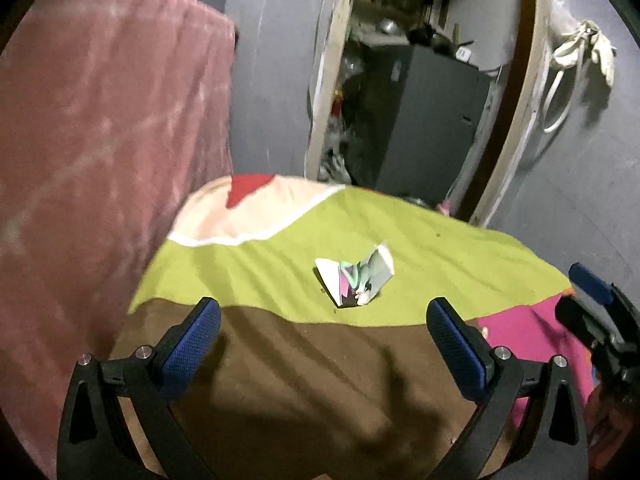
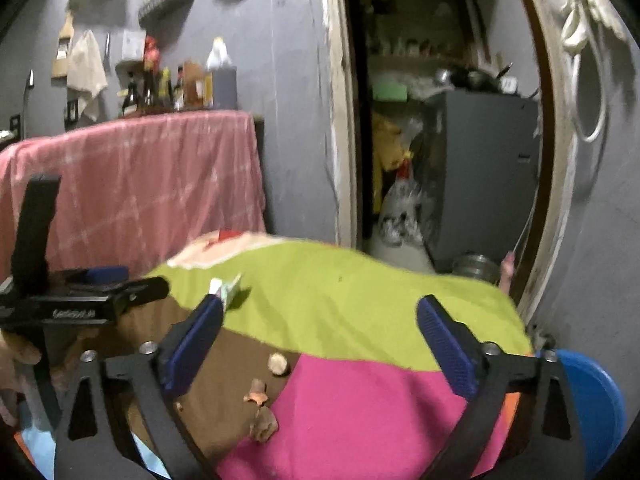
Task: Collect trash
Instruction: 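Grasp the folded paper wrapper with left gripper while right gripper grasps a round crumb, then carry wrapper and crumb over the blue bucket and open both grippers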
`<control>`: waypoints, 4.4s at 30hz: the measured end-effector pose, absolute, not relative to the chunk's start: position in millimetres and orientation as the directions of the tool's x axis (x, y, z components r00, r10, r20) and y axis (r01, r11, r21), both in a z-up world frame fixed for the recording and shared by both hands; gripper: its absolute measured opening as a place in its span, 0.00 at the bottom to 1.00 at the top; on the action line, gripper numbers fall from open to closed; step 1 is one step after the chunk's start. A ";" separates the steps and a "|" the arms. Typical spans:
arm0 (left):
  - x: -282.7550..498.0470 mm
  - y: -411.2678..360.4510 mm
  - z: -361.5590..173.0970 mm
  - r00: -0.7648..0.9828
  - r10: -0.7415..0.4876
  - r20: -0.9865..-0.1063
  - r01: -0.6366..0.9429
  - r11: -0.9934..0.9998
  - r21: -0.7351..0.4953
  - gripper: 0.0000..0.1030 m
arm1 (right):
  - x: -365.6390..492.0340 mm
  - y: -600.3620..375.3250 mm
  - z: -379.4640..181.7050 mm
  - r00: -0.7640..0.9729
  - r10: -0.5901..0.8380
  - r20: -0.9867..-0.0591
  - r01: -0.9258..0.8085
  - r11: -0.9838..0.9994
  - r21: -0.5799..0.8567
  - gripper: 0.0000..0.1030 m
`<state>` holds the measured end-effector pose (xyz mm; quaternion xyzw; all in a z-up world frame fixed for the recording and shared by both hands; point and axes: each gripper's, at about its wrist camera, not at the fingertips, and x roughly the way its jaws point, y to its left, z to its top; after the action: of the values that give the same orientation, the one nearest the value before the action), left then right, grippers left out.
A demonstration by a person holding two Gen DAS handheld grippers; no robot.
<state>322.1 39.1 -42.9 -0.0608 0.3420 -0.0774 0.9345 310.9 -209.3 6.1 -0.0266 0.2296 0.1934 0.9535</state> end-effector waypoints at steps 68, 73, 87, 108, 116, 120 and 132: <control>199.8 -103.1 87.9 0.927 -0.352 -0.128 0.342 0.935 -0.090 0.28 | 198.2 -291.7 120.6 0.965 0.250 -0.082 -0.255 0.965 -0.066 0.14; 188.6 -134.6 92.2 0.921 -0.376 -0.100 0.367 0.925 -0.093 0.28 | 177.7 -325.1 123.4 0.983 0.180 -0.030 -0.182 0.980 -0.076 0.14; 199.2 -225.0 68.8 0.901 -0.415 -0.125 0.400 0.907 -0.132 0.28 | 152.7 -406.3 91.5 0.998 -0.015 0.067 0.022 0.993 -0.113 0.14; 219.6 -314.1 6.3 0.853 -0.443 -0.276 0.432 0.896 -0.106 0.28 | 160.5 -475.1 33.0 0.992 -0.124 -0.016 0.123 0.991 -0.051 0.14; 237.7 -329.3 -19.6 0.807 -0.449 -0.384 0.431 0.892 -0.137 0.28 | 176.7 -487.4 10.0 0.987 -0.108 -0.120 0.106 0.994 -0.026 0.14; 246.5 -334.1 -33.0 0.779 -0.446 -0.441 0.428 0.892 -0.145 0.28 | 183.0 -495.2 4.2 0.981 -0.098 -0.169 0.100 0.995 0.003 0.15; 270.0 -339.8 -64.3 0.681 -0.442 -0.583 0.431 0.887 -0.168 0.30 | 209.1 -505.1 -20.5 0.944 -0.047 -0.326 0.066 0.997 0.046 0.15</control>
<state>270.0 -339.8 -64.3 -0.0084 0.3204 -0.2381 0.9169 209.1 -505.1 -20.5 0.0282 0.1647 -0.0287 0.9855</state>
